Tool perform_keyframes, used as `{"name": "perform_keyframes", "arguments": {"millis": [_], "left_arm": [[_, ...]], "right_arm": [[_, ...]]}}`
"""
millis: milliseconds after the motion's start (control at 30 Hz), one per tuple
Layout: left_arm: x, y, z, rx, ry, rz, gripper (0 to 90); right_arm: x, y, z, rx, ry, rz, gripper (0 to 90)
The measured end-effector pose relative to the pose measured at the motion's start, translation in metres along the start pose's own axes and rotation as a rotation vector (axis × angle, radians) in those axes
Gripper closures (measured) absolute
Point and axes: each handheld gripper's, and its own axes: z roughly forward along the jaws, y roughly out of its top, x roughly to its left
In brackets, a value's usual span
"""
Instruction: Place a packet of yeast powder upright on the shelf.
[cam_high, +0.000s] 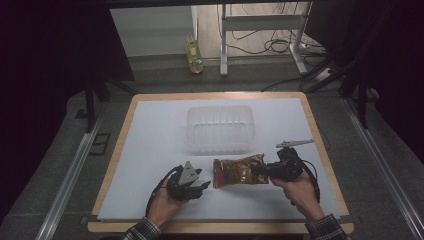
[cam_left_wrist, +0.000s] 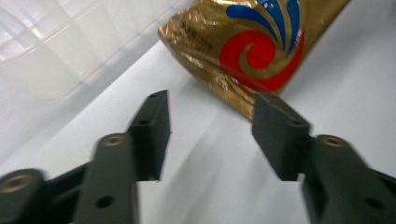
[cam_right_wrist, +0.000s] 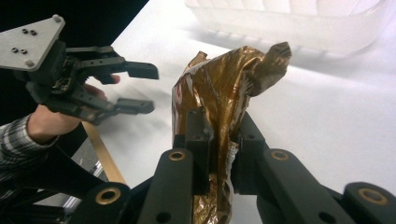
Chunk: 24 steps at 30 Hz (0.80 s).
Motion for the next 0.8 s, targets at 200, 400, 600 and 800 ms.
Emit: {"name": "perform_keyframes", "arguments": {"millis": [200, 400, 600, 800], "left_arm": [[-0.001, -0.002, -0.012, -0.030, 0.008, 0.022, 24.3], [-0.004, -0.003, -0.018, -0.046, 0.003, -0.008, 9.5], [-0.009, -0.006, -0.021, -0.041, -0.017, -0.020, 3.2], [-0.013, -0.009, -0.023, -0.040, -0.018, -0.017, 0.6]], "right_arm": [[0.005, 0.007, -0.011, -0.006, -0.025, -0.034, 79.7], [0.008, 0.014, -0.020, -0.014, -0.052, -0.049, 79.8], [0.012, 0.022, -0.027, -0.016, -0.072, -0.055, 79.8], [0.016, 0.031, -0.033, -0.013, -0.097, -0.060, 79.8]]}}
